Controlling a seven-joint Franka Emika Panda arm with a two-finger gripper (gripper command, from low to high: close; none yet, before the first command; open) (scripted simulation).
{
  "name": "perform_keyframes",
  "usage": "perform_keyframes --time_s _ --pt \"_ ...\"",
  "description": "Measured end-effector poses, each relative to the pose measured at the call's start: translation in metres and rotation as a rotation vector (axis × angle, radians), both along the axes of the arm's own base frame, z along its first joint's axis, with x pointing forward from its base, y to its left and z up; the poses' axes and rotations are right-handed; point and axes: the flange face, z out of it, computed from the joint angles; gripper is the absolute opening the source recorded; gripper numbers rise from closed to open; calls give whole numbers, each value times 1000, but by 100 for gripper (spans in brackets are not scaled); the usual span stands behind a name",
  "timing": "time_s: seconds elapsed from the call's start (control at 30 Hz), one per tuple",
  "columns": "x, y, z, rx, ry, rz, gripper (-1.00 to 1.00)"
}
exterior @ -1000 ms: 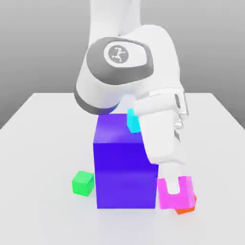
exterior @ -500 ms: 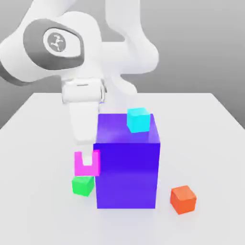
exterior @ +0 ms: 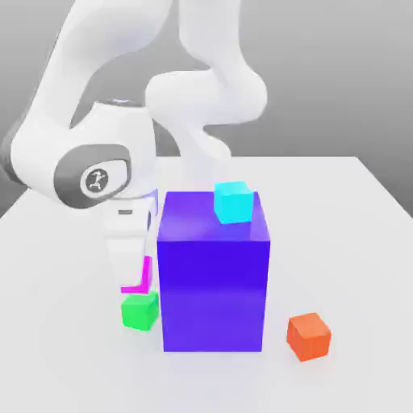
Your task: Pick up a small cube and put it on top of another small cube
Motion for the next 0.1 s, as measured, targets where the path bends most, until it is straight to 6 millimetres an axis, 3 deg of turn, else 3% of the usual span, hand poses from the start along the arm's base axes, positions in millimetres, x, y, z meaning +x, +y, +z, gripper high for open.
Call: perform_keyframes --time_s 0.1 --pt "0 0 0 0 0 0 100"
